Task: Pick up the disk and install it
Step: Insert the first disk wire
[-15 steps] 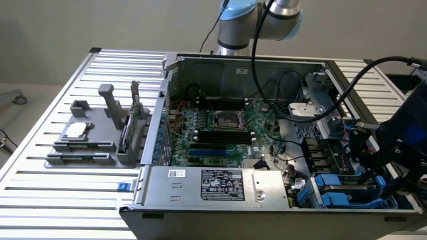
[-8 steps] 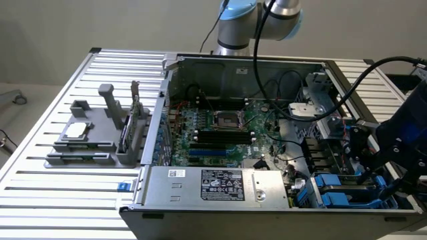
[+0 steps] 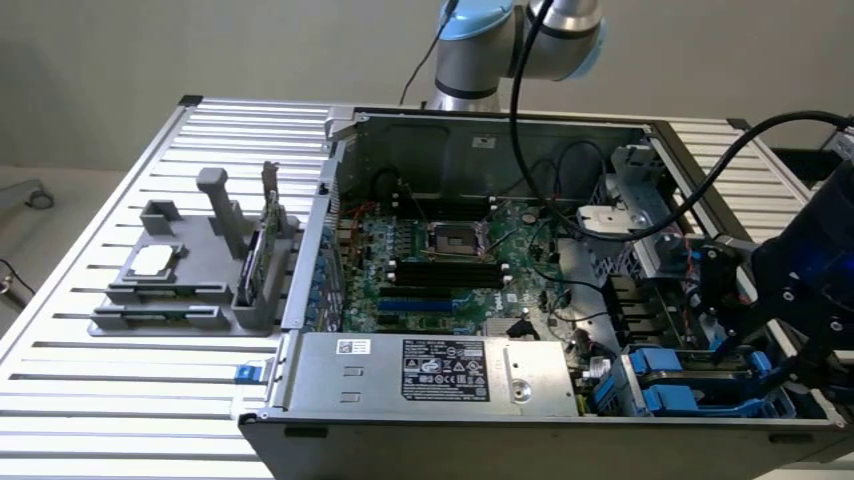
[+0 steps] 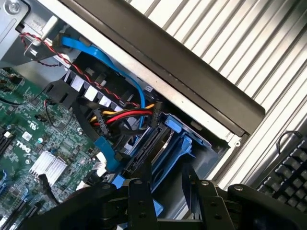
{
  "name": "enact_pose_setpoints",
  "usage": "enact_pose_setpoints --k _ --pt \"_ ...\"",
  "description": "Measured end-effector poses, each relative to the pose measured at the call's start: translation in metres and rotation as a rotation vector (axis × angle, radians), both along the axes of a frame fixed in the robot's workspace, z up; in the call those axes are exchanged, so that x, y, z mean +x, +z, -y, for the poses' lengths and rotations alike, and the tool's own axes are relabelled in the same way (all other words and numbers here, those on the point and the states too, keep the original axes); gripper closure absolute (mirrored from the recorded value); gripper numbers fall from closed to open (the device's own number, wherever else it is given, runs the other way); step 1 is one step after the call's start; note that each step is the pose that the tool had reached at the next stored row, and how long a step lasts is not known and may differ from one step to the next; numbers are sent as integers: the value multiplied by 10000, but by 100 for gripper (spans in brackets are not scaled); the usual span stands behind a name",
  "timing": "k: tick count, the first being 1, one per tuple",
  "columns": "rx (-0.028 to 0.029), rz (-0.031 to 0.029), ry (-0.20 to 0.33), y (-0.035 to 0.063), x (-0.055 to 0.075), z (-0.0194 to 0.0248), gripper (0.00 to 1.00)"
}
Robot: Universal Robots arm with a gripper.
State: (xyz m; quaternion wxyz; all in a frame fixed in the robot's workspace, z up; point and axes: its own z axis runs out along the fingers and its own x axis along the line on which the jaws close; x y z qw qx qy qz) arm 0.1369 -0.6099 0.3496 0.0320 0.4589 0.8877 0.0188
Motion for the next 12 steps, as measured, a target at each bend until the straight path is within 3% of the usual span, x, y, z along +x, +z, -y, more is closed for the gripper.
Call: enact_pose_setpoints --k 5,12 --pt "187 -7 -489 0 -3 0 61" --pt "402 -5 -1271 -1 -4 0 61"
